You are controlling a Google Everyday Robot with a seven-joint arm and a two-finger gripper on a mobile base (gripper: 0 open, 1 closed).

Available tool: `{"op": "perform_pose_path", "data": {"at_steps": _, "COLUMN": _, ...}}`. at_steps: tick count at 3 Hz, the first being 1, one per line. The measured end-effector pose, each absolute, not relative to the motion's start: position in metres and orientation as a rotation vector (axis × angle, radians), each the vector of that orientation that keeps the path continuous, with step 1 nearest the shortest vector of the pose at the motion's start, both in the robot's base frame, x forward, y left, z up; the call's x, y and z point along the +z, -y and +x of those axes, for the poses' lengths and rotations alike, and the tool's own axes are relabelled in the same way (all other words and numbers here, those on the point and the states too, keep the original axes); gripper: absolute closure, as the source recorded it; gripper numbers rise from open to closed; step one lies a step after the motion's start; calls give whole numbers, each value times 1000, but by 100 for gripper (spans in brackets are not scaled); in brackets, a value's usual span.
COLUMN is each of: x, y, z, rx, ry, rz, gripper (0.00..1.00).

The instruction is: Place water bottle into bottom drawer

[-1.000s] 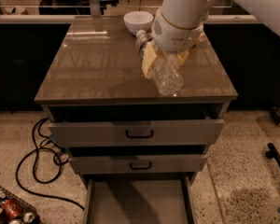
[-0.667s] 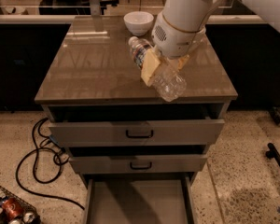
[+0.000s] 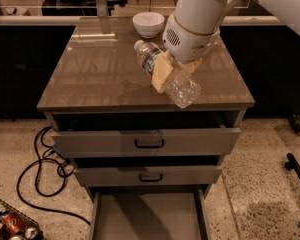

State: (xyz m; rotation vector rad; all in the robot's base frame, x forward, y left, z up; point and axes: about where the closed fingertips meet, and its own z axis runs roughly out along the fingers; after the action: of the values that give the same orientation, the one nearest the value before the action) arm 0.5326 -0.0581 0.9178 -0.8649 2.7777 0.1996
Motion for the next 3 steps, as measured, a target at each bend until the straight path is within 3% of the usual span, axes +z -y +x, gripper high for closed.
{"op": "perform_pose_path", "data": {"at_steps": 2, "x": 917, "y": 58, "z": 523, "rx": 121, "ry": -2720, "rz": -1059, "gripper": 100}}
{"op": "perform_pose_path", "data": {"at_steps": 3, "x": 914, "y": 62, "z": 505, "rx": -21, "ry": -2657, "rz": -1276, "gripper": 100}}
